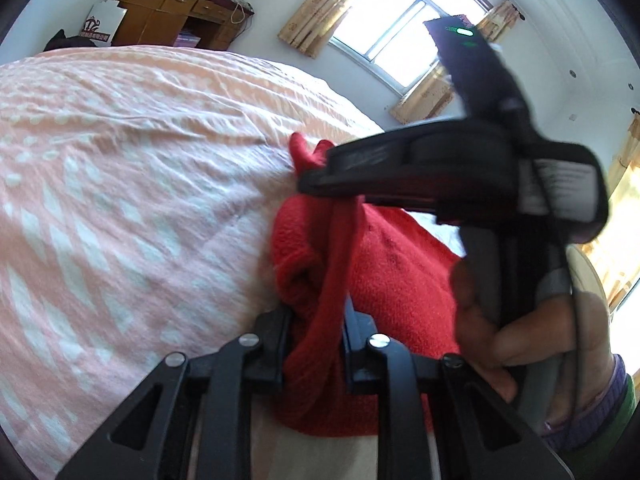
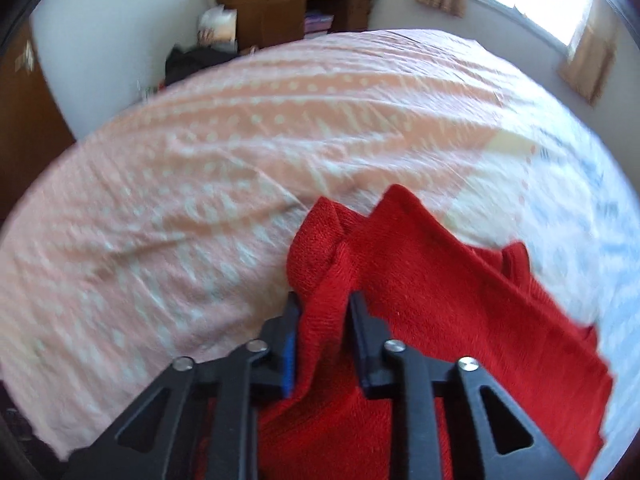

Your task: Fold small clothes

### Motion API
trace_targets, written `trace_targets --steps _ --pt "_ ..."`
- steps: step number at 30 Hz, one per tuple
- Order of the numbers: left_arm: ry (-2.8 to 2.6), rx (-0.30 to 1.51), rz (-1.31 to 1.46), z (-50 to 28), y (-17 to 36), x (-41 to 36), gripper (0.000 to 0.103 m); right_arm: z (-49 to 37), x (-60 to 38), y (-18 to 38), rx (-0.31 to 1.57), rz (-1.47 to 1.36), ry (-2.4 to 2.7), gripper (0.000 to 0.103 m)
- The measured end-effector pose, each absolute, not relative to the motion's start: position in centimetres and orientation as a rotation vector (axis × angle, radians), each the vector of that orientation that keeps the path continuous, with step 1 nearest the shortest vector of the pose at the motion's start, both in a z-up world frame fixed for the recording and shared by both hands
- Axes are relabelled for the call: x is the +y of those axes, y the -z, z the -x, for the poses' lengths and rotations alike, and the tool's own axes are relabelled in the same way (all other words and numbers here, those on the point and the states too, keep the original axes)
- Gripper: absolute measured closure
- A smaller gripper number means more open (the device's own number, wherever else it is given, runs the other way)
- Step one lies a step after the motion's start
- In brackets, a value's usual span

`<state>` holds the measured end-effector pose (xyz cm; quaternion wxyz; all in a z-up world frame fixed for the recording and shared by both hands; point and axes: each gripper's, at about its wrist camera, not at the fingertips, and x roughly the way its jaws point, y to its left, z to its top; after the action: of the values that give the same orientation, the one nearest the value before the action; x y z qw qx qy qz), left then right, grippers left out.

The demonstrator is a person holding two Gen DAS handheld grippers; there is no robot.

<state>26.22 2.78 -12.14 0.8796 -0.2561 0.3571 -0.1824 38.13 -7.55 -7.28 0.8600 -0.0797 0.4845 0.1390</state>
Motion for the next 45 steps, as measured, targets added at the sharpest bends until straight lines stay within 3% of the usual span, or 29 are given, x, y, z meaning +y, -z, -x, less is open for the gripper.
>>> trace_targets --steps 9,45 --pt "0.345 0.752 0.420 -26.4 10.0 1.0 0.085 -36.3 -12.5 5.2 0.977 -0.145 -0.343 0.088" --pt "0.517 0.731 0.053 -24.9 4.7 -11.9 0.085 -29.2 -27.8 1.8 0.855 -0.291 -0.185 0.090"
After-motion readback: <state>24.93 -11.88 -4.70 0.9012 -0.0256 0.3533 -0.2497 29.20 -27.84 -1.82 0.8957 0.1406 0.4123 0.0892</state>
